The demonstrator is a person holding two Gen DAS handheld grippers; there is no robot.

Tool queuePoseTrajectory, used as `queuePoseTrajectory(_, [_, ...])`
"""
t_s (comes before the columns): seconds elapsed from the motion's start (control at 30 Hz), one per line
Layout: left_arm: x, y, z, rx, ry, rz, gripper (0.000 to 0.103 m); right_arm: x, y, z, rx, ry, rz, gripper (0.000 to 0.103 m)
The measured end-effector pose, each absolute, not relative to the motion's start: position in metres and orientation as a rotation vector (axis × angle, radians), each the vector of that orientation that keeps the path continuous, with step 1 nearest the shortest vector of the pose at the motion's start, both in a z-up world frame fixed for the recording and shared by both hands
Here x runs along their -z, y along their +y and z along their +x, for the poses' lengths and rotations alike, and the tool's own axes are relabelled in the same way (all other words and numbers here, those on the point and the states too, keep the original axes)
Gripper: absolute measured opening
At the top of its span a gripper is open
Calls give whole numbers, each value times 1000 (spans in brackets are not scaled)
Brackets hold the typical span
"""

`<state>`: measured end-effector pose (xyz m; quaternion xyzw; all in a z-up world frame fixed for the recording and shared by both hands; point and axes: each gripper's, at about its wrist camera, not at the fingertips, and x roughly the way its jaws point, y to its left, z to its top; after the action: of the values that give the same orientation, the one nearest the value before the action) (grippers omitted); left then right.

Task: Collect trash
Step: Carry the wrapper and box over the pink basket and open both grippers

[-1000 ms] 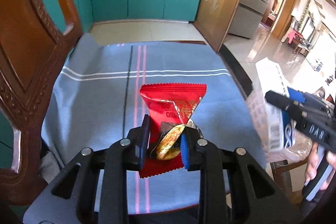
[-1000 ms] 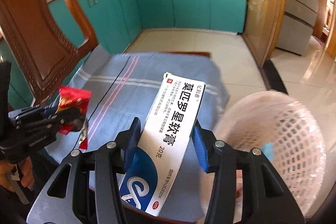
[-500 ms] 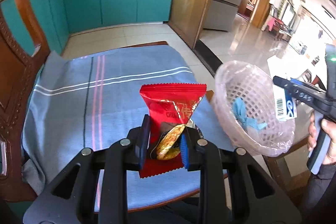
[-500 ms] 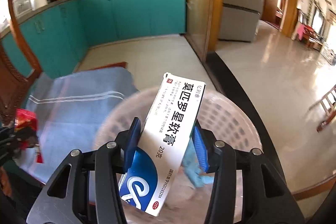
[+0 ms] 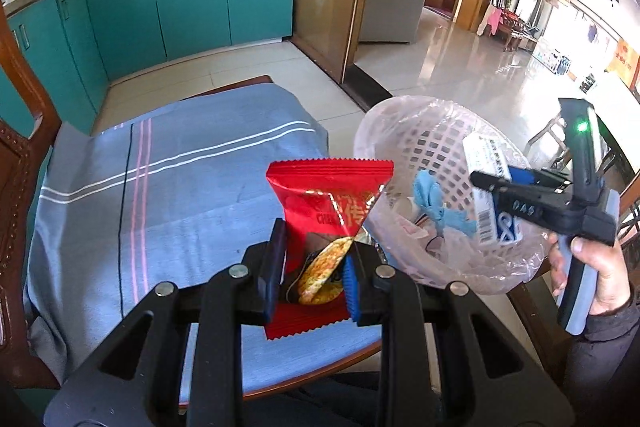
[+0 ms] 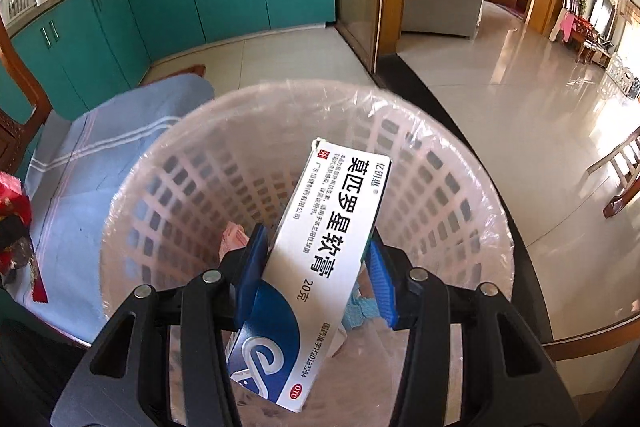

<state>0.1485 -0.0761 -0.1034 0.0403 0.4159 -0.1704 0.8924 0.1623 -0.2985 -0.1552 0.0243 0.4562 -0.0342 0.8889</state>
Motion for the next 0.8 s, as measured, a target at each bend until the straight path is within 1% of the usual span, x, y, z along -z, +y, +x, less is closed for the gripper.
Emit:
queuePoseTrajectory(0.03, [104, -79, 149, 358, 865, 83, 27, 159, -299, 163, 69, 960, 39, 49])
queuePoseTrajectory(0.07, [104, -83, 149, 363, 867, 83, 27, 163, -299, 163, 70, 966, 29, 52])
queuePoseTrajectory(0.1, [104, -88, 150, 369, 870, 86, 27, 165, -299, 161, 68, 968, 25, 57])
queuePoseTrajectory(0.2, [107, -103, 152, 389, 879, 93, 27, 164, -305, 155, 52, 948, 39, 63])
queuePoseTrajectory(0.5, [117, -177, 163, 552, 907, 105, 27, 120, -373, 114, 160, 759, 199, 66])
queuePoseTrajectory(0.8, [146, -253, 178, 681, 974, 141, 28, 103, -416, 67, 252, 689, 242, 67])
